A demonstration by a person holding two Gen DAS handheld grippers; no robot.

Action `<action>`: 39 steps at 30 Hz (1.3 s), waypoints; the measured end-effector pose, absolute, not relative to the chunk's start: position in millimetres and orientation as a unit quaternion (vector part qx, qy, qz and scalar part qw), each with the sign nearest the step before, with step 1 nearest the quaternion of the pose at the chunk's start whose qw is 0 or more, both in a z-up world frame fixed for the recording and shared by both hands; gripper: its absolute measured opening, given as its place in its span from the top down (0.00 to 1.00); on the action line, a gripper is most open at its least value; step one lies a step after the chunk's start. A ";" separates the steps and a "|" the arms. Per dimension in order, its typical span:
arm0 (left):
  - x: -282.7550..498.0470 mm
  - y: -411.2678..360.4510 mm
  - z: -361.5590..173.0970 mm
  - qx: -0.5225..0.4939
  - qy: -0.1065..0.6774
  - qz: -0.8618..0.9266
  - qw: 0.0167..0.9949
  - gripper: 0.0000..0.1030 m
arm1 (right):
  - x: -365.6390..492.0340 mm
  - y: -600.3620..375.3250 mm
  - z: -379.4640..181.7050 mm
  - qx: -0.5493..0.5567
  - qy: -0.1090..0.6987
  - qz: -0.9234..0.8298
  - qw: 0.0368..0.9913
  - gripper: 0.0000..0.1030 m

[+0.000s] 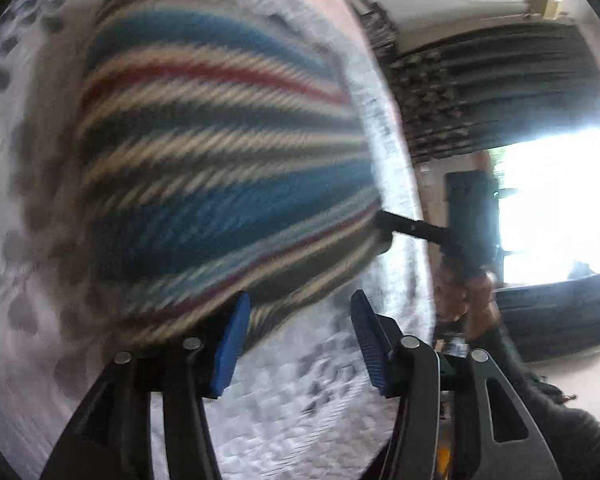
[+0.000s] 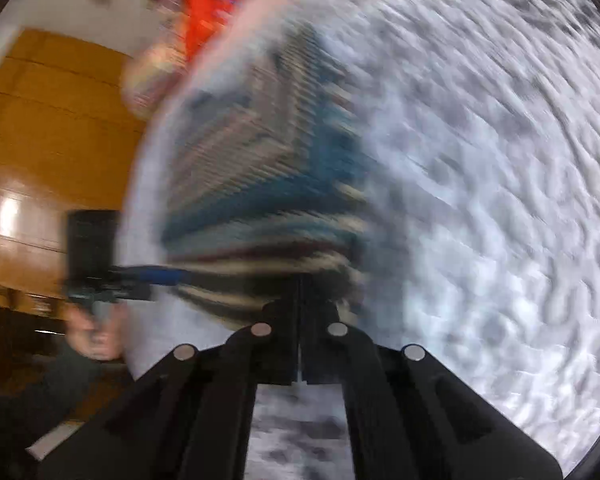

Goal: Fold small clothes

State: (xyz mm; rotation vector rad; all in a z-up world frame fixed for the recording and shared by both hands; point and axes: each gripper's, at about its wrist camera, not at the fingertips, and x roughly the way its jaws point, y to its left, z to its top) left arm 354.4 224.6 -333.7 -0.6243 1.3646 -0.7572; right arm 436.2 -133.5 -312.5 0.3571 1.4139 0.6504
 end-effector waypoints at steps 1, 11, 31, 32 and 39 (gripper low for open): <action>352.6 228.8 -339.8 -0.282 0.608 -0.331 0.664 0.50 | 438.2 -139.7 -319.1 0.169 0.639 0.291 0.692 1.00; 335.6 305.8 -316.6 -0.337 0.533 -0.268 0.729 0.20 | 520.3 -127.1 -277.7 0.244 0.584 0.328 0.701 0.91; 375.3 285.1 -375.0 -0.404 0.526 -0.293 0.689 0.16 | 573.5 -111.5 -354.3 0.261 0.665 0.352 0.605 0.17; 377.3 285.6 -376.4 -0.413 0.522 -0.294 0.686 0.14 | 575.4 -109.5 -354.3 0.262 0.665 0.354 0.602 0.17; 393.3 272.9 -378.9 -0.432 0.519 -0.309 0.669 0.14 | 587.8 -75.0 -357.6 0.244 0.672 0.374 0.591 0.18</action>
